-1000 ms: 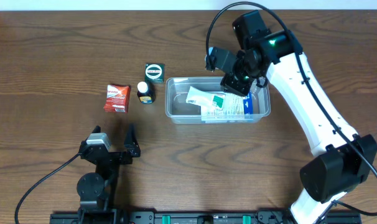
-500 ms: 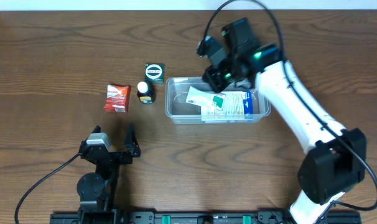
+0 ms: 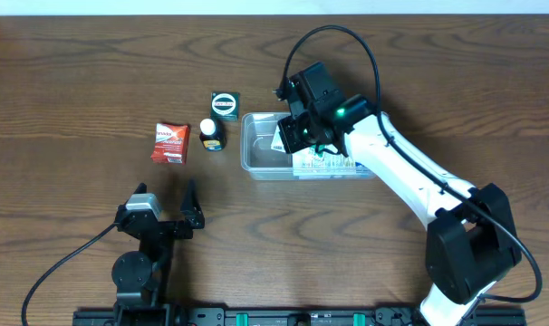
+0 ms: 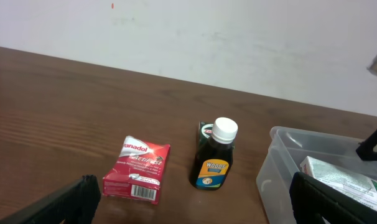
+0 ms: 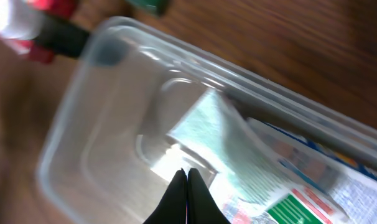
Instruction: Pack container
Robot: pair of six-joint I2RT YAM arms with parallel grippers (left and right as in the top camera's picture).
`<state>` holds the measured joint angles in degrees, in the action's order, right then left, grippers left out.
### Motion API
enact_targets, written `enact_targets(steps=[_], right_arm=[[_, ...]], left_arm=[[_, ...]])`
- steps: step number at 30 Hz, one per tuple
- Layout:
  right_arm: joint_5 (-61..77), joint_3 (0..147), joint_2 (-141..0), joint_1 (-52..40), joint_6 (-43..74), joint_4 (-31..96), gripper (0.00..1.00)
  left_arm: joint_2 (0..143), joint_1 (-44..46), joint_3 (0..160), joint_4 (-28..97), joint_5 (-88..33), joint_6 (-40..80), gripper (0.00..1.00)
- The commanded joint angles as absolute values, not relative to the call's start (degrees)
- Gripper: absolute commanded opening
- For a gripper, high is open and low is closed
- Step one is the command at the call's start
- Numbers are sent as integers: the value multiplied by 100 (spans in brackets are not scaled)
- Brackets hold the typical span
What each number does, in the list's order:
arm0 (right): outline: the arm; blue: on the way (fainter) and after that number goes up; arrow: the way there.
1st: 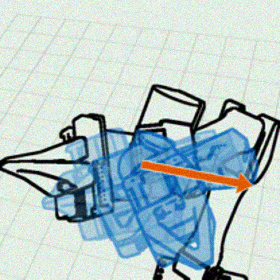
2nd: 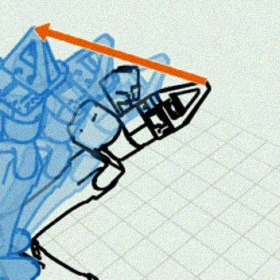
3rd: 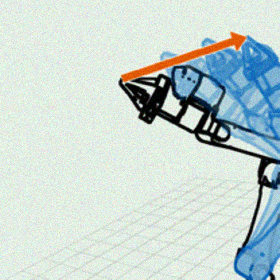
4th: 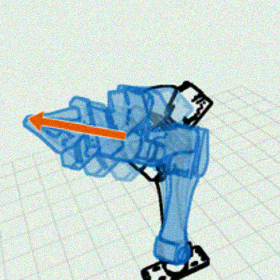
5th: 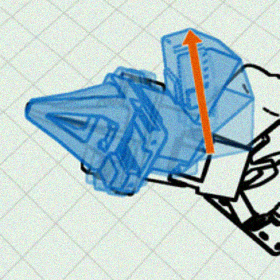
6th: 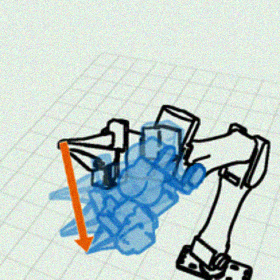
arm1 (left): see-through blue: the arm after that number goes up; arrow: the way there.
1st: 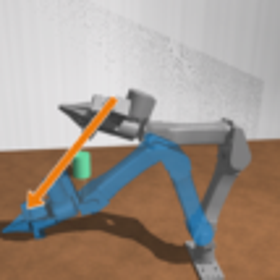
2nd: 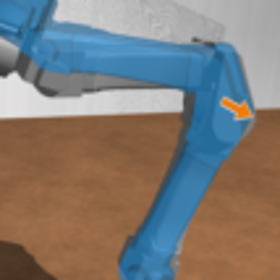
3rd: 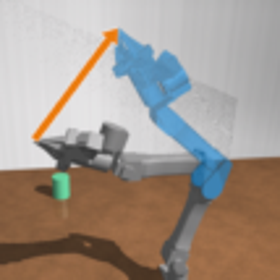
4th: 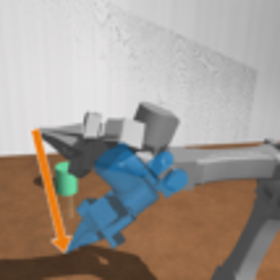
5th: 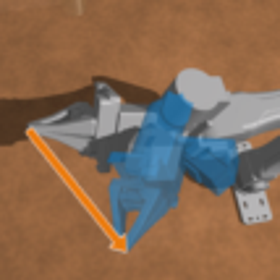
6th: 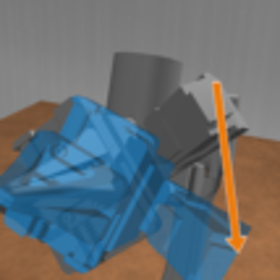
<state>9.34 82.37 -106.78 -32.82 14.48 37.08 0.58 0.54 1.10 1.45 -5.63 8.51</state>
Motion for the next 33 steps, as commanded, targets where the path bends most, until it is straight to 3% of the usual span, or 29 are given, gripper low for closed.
enact_targets(steps=[1,33], right_arm=[[447,7992,-10718,-3352,1962,3555,1],[-475,7144,-10718,-3076,2069,3229,1]], left_arm=[[23,27,23,353,-668,753,98],[23,27,23,353,-668,753,98]])
